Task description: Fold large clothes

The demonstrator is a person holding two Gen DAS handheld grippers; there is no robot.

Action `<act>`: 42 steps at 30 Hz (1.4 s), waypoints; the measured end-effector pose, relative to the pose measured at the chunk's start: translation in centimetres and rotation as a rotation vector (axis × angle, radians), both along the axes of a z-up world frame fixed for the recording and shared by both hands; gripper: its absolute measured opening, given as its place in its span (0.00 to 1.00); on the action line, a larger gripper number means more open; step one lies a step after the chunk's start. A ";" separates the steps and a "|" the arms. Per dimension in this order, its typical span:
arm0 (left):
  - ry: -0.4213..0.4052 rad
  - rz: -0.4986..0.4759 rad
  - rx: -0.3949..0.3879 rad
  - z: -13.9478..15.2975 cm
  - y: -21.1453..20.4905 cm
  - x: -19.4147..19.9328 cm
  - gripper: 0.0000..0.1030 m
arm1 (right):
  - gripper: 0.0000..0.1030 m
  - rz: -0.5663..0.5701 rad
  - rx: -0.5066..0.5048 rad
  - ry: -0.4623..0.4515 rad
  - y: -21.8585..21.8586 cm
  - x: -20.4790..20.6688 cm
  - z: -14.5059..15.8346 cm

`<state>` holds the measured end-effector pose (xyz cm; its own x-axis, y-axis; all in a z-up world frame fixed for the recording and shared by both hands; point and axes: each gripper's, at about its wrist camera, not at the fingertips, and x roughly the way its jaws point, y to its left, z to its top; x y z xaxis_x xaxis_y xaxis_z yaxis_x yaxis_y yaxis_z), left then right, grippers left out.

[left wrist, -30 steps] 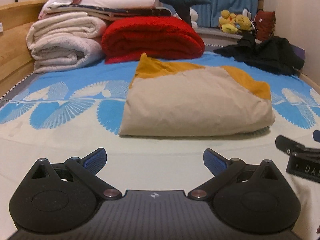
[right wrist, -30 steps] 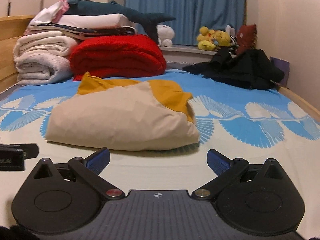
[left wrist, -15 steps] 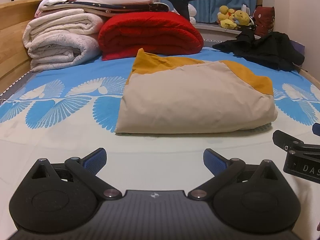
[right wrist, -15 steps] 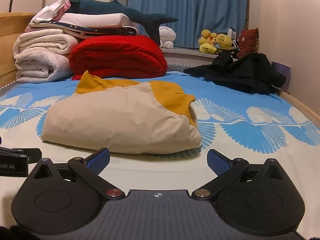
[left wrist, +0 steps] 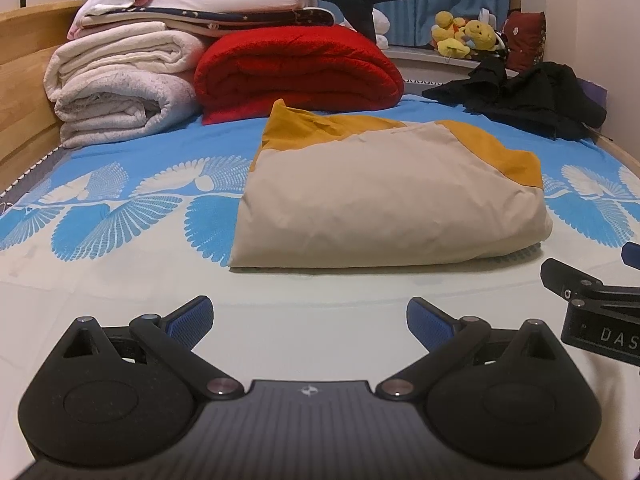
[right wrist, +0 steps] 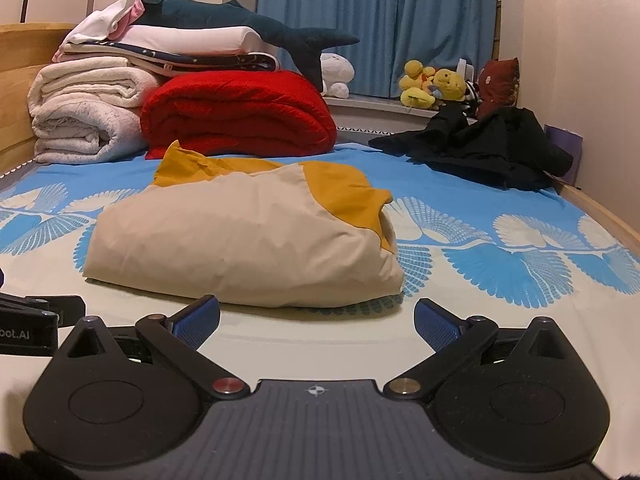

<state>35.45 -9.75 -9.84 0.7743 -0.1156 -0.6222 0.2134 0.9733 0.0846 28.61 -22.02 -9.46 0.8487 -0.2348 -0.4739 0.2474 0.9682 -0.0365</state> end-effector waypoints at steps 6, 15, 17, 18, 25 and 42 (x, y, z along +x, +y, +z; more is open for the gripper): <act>-0.004 -0.001 0.004 0.0 0.0 -0.1 1.00 | 0.99 0.002 -0.005 0.002 0.1 0.0 0.0; -0.014 -0.008 0.017 -0.1 -0.1 -0.3 1.00 | 0.99 0.007 -0.010 0.006 0.1 0.0 -0.2; -0.015 -0.009 0.018 -0.1 -0.1 -0.3 1.00 | 0.99 0.008 -0.008 0.005 0.1 0.0 -0.2; -0.015 -0.010 0.019 -0.1 -0.1 -0.3 1.00 | 0.99 0.008 -0.006 0.005 0.1 0.0 -0.2; -0.011 -0.010 0.020 -0.1 -0.2 -0.4 1.00 | 0.99 0.010 -0.014 0.008 0.3 0.1 -0.3; -0.011 -0.014 0.031 -0.3 -0.3 -0.5 1.00 | 0.99 0.015 -0.015 0.011 0.4 0.1 -0.4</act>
<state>34.99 -10.06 -10.10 0.7798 -0.1073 -0.6168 0.2257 0.9672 0.1170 28.67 -21.57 -9.82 0.8468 -0.2292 -0.4799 0.2325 0.9711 -0.0535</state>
